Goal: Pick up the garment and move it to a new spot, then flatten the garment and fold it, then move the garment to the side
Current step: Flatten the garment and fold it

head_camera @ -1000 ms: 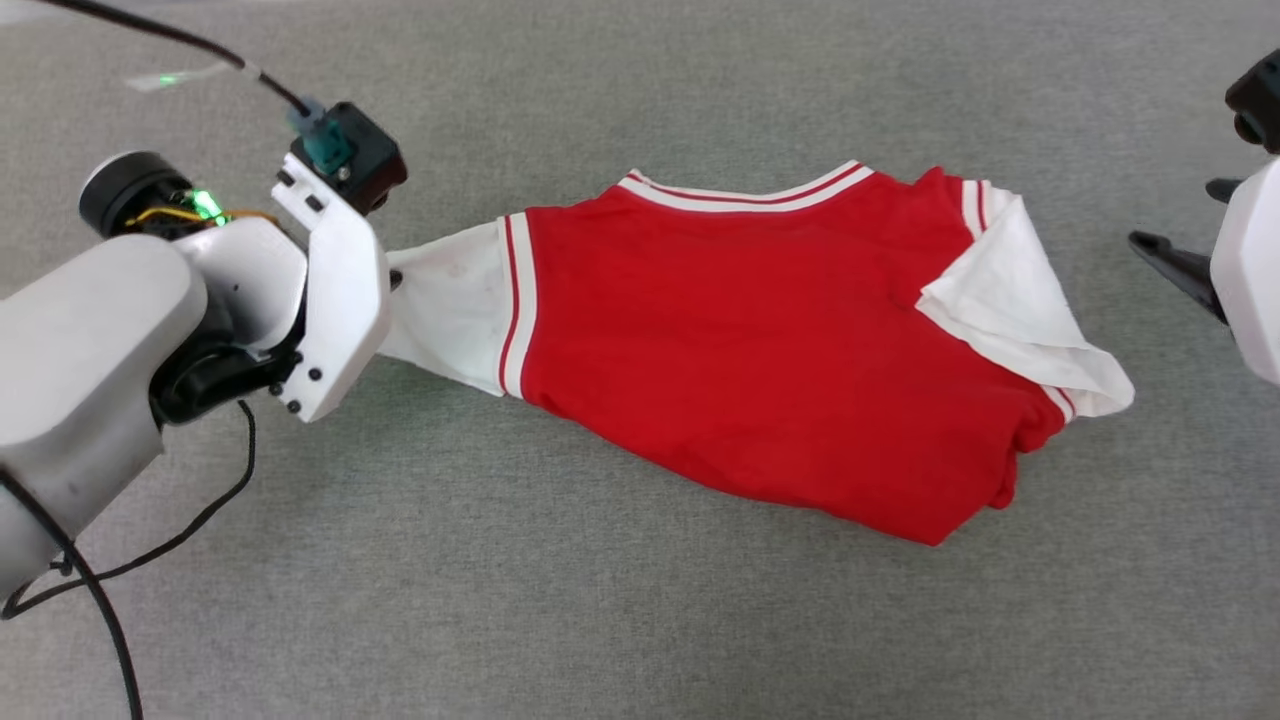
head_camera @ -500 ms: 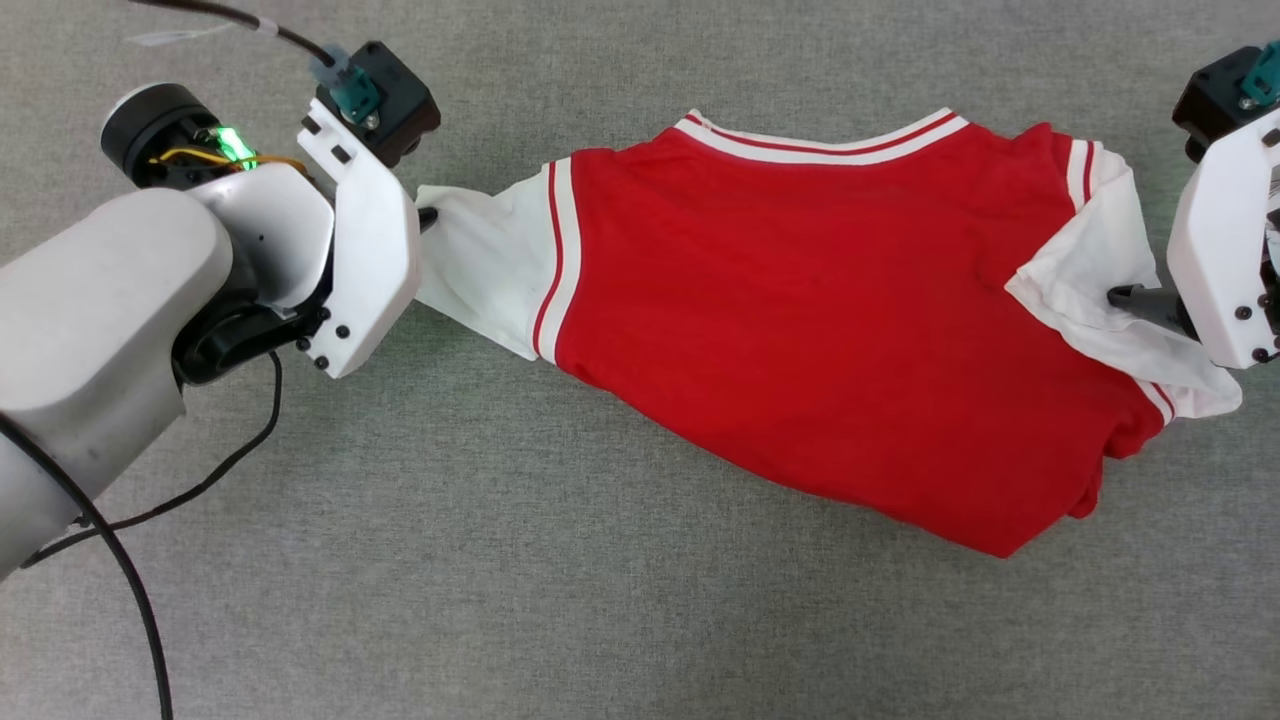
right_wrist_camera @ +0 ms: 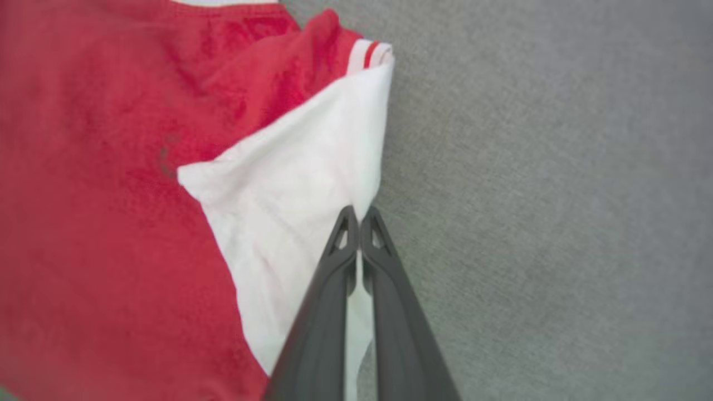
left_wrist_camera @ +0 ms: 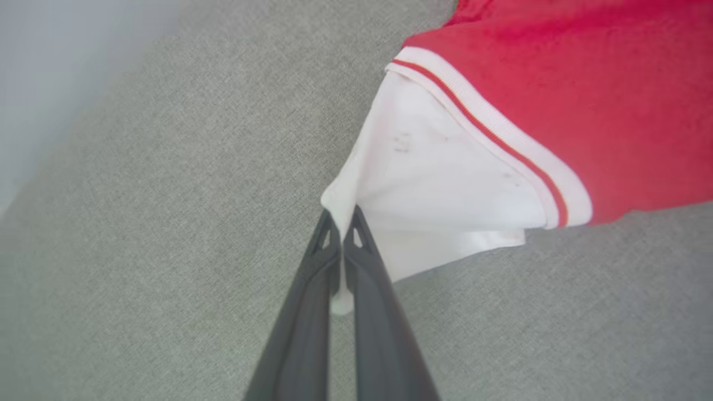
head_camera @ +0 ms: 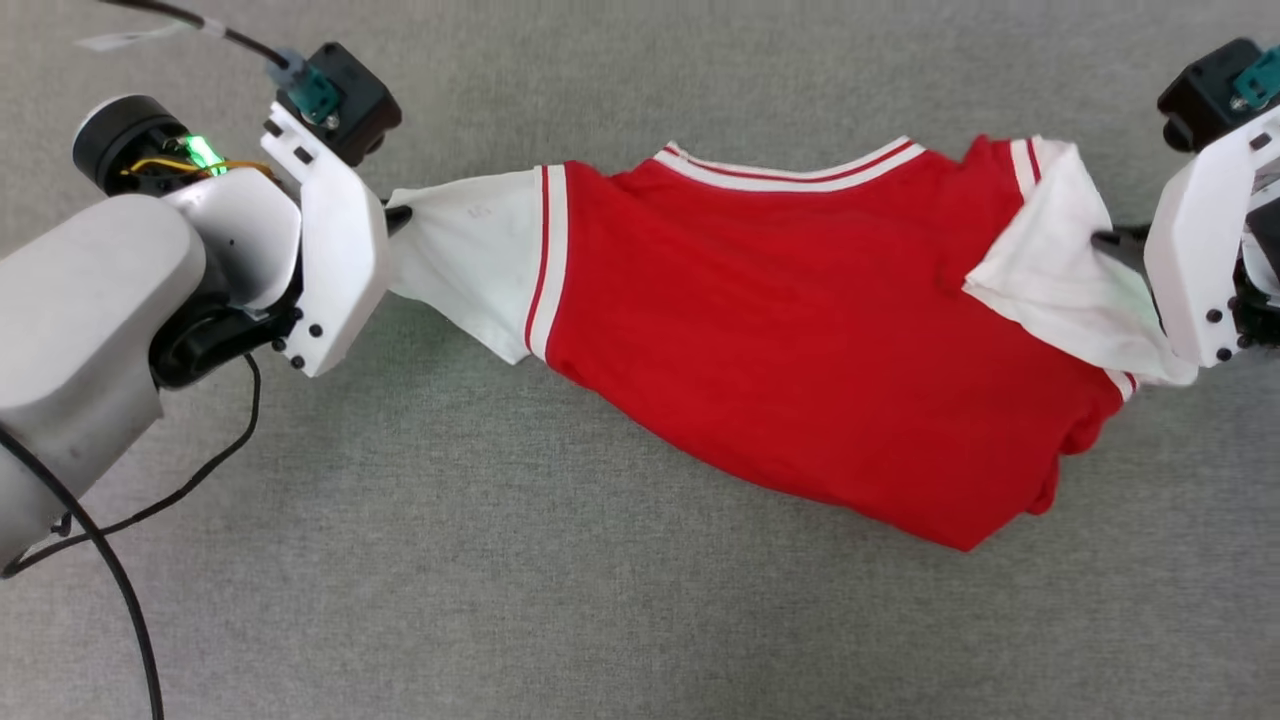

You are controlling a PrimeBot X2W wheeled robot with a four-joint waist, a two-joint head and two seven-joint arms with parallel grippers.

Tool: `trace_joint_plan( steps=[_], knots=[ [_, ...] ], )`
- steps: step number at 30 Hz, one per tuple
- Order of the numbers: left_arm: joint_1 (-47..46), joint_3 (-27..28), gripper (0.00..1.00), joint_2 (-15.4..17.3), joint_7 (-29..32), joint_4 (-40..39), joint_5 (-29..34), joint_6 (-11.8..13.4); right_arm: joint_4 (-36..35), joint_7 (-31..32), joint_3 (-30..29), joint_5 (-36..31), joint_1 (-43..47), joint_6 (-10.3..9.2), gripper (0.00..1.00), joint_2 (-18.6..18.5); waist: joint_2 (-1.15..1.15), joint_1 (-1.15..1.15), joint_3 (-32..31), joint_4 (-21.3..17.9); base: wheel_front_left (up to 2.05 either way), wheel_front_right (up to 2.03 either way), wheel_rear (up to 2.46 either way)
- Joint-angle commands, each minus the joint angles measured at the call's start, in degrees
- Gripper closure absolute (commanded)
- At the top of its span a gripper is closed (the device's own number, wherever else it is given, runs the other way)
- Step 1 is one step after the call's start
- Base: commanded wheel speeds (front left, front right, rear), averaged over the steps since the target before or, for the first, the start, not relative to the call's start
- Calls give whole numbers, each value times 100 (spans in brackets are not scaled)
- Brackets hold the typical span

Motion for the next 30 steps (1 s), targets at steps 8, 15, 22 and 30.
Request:
trace_joint_plan(
  steps=[8, 15, 22, 30],
  knots=[
    [-322, 237, 100, 89, -919, 72, 43, 1, -490, -1119, -62, 214, -287, -4, 100, -450, 0, 0, -817, -232, 0, 0, 0],
    [-805, 469, 100, -52, -1358, 136, 289, 32, -714, -1311, -221, 248, -727, -5, 100, -644, 0, 0, -934, -217, 0, 0, 0],
    [-1564, 866, 100, -255, -1730, 368, 454, 91, -562, -1639, -325, -90, -1681, -4, 100, -489, 0, 0, -814, -211, 0, 0, 0],
    [-2474, 1268, 100, -379, -2027, 742, 609, 98, 198, -2436, -542, -739, -2943, -5, 100, -13, 0, 0, -367, -188, 0, 0, 0]
  ],
)
